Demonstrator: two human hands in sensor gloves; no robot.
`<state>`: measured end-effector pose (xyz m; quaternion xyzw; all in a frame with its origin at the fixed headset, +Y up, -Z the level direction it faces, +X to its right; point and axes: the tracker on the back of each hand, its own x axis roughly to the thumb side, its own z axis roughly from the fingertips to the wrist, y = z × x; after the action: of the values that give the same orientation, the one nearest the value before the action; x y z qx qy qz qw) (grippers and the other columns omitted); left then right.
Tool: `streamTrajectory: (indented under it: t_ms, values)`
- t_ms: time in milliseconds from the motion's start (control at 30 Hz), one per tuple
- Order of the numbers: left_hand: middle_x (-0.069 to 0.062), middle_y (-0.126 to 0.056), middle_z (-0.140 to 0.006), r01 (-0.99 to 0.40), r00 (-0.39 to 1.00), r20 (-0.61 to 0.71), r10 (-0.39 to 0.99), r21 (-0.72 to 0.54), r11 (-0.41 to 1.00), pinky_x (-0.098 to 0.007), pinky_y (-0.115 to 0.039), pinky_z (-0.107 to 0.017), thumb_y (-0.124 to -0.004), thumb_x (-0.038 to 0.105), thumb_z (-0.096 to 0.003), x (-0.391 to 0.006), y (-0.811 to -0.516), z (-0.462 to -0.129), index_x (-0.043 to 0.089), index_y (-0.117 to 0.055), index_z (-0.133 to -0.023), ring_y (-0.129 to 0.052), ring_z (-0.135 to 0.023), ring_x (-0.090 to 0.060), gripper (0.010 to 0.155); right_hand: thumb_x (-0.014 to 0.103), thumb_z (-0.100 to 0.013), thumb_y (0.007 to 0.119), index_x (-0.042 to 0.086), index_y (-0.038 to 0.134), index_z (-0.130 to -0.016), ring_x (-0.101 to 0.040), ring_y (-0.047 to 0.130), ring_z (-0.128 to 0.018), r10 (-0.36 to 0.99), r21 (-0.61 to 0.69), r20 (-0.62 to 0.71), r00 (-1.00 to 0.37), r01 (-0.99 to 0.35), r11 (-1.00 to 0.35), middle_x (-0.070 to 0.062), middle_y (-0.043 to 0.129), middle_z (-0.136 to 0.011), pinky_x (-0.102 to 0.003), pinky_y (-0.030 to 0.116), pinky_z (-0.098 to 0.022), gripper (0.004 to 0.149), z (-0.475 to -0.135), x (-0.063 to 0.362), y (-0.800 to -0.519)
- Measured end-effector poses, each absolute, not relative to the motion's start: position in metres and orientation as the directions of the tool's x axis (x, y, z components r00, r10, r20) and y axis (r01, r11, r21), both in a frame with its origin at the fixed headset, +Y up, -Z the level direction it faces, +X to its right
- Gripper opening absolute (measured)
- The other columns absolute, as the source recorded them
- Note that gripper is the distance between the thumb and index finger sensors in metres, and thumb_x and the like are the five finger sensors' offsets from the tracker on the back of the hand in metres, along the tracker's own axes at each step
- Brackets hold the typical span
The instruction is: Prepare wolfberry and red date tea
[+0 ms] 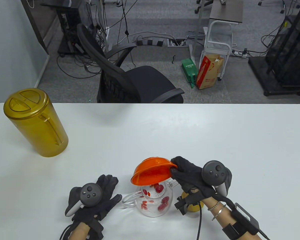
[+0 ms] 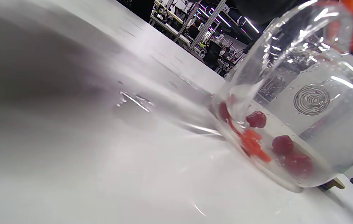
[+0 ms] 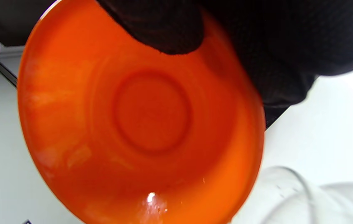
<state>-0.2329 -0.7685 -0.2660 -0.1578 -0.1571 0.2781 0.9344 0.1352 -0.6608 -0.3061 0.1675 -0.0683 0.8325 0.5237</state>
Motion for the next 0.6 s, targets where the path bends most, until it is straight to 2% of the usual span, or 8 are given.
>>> streamTrajectory:
  t_ms: [167,333,467,600]
  values:
    - [-0.015,-0.025,-0.125,-0.472,0.796,0.200,0.571,-0.384,0.793,-0.057,-0.022,-0.077,-0.060,0.055,-0.0599,-0.233,-0.768,-0.266,0.018,-0.028,-0.114,-0.014,-0.113,-0.038,0.073,0.018,-0.052,0.084,-0.001,0.072,-0.084,-0.042,0.102,-0.040,0.892,0.016,0.286,-0.351,-0.929,-0.371,-0.028,0.089,-0.070,-0.045,0.090,-0.026,0.039,-0.320,0.154,-0.643]
    - [-0.015,-0.025,-0.125,-0.472,0.797,0.200,0.570,-0.383,0.794,-0.057,-0.023,-0.077,-0.060,0.055,-0.0599,-0.234,-0.768,-0.266,0.018,-0.028,-0.114,-0.014,-0.113,-0.038,0.073,0.020,-0.051,0.085,-0.002,0.075,-0.084,-0.039,0.103,-0.032,0.947,-0.090,0.119,-0.298,-0.953,-0.289,-0.030,0.091,-0.063,-0.042,0.090,-0.020,0.041,-0.349,0.189,-0.640]
    - [-0.015,-0.025,-0.125,-0.474,0.796,0.198,0.572,-0.384,0.792,-0.057,-0.023,-0.077,-0.060,0.055,-0.0600,-0.234,-0.768,-0.266,0.018,-0.028,-0.114,-0.014,-0.113,-0.038,0.073,0.021,-0.052,0.085,-0.005,0.075,-0.084,-0.037,0.103,-0.028,0.940,-0.176,-0.029,-0.341,-0.924,-0.340,-0.030,0.092,-0.060,-0.041,0.090,-0.017,0.042,-0.370,0.217,-0.653]
    - [-0.015,-0.025,-0.125,-0.473,0.796,0.198,0.571,-0.384,0.793,-0.057,-0.023,-0.077,-0.060,0.055,-0.0600,-0.234,-0.768,-0.267,0.018,-0.028,-0.114,-0.014,-0.113,-0.038,0.073,0.021,-0.051,0.086,-0.008,0.075,-0.083,-0.035,0.103,-0.025,0.899,-0.175,-0.198,-0.391,-0.888,-0.425,-0.031,0.093,-0.056,-0.040,0.089,-0.014,0.044,-0.386,0.233,-0.680]
